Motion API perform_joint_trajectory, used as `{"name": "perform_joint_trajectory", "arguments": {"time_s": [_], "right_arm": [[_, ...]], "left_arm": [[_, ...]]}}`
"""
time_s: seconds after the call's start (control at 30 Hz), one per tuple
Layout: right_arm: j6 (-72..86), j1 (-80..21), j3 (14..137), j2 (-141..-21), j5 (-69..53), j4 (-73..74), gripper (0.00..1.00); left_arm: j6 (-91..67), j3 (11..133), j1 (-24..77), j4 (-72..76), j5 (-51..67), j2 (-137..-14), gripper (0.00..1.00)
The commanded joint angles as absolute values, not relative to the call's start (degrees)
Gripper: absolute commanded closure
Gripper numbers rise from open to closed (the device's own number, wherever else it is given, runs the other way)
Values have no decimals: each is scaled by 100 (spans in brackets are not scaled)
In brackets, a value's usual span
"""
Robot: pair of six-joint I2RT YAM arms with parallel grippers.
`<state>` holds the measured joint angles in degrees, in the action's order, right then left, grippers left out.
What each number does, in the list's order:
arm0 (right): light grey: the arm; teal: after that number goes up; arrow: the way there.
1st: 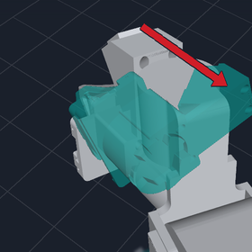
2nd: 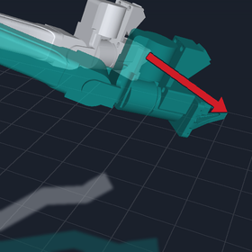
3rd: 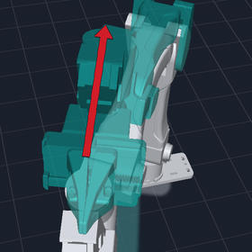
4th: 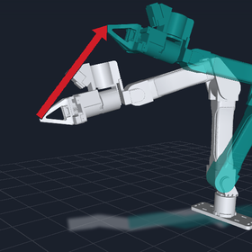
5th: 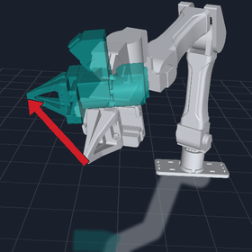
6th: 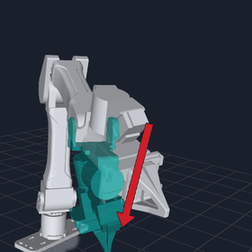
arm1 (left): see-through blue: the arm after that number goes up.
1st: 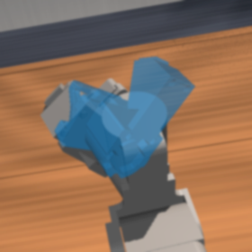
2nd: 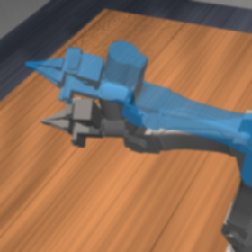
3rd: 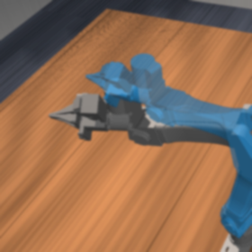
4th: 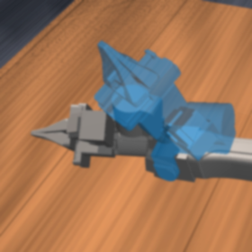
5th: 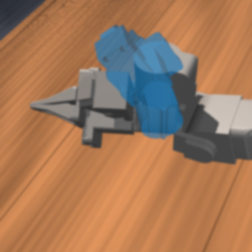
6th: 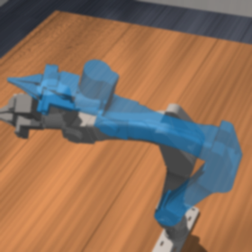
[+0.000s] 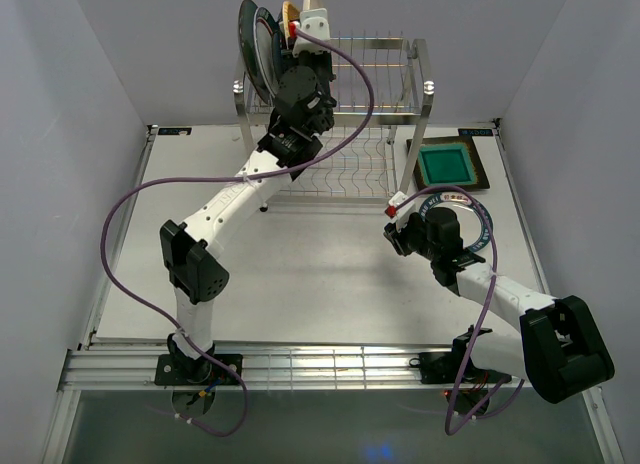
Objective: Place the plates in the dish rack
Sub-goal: Insert the plate into the dish rack.
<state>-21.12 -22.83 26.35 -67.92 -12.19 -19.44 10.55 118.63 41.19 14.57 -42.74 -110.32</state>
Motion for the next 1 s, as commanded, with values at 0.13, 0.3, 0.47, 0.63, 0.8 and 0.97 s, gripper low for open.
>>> {"name": "perform_joint_trajectory", "arguments": {"time_s": [0.13,0.3,0.47,0.63,0.8,0.97], "right_arm": [[-2030,-2232,2900,-6812,-1327,-1978,63],[-2030,-2215,2909,-6838,-1345,-1978,63],[-2013,-2206,2927,-6864,-1354,-1960,63],[-2021,-2197,2927,-6864,-1362,-1951,63],[-2013,-2189,2936,-6864,-1397,-1942,63],[-2021,-2188,2927,-6847,-1406,-1934,63]], "left_arm": [[2636,12806,4544,2451,-5124,-11268,100],[2716,12587,4562,2663,-5168,-11066,100],[2620,12340,4553,2716,-5151,-10987,100],[2294,12023,4474,2698,-4922,-10828,92],[2312,12129,4395,2611,-4983,-10916,86],[1628,11988,4210,1981,-4694,-10741,86]]}}
